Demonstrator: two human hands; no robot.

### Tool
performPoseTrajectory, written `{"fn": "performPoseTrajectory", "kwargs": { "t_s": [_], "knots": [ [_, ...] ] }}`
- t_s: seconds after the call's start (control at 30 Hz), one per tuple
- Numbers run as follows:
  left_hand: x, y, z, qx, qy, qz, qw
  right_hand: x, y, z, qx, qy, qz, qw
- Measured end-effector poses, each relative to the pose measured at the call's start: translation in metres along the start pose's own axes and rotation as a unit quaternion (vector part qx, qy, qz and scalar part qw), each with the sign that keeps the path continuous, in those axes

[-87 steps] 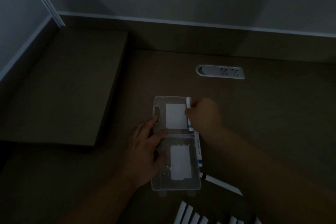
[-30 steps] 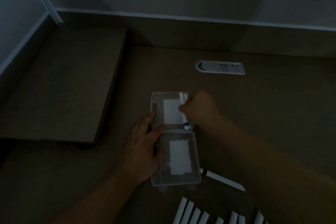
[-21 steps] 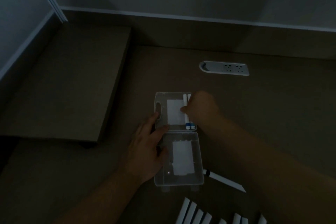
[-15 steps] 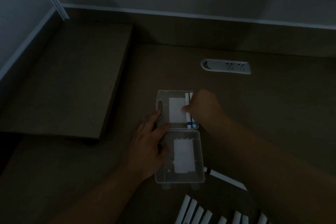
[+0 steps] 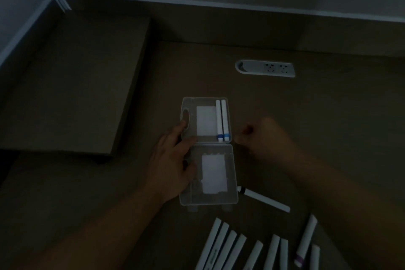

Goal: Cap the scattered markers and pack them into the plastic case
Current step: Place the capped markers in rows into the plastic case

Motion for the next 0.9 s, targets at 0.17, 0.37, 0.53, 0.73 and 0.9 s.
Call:
{"fn": "performPoseTrajectory", "kwargs": {
  "t_s": [0.17, 0.37, 0.53, 0.73, 0.9],
  "knots": [
    [0.000, 0.000, 0.000, 0.013, -0.003, 0.009, 1.000, -0.062, -0.016, 0.035, -0.050, 0.019, -0.107, 0.993],
    [0.000, 0.000, 0.004, 0.021, 0.003, 0.007, 1.000, -0.084, -0.034, 0.049, -0.150, 0.048, -0.139, 0.978],
    [-0.001, -0.001, 0.001, 0.020, 0.005, 0.009, 1.000, -0.073, -0.022, 0.049, -0.099, 0.003, -0.073, 0.992],
    [0.000, 0.000, 0.002, 0.011, 0.017, -0.002, 1.000, -0.025, -0.003, 0.004, 0.077, -0.001, 0.075, 0.994],
    [0.001, 0.000, 0.002, 0.004, 0.019, -0.004, 1.000, 0.017, 0.001, -0.035, 0.076, 0.020, 0.101, 0.992]
  ]
}}
Point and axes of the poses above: each hand's wrist, its own x-axis towards the middle knuckle, its own y-axis out of the back of the hand, z = x × y, the point moved 1 cm from there along x, towards the middle knuckle, and after that the axes turned 11 degrees about y, right-handed, at the moved point
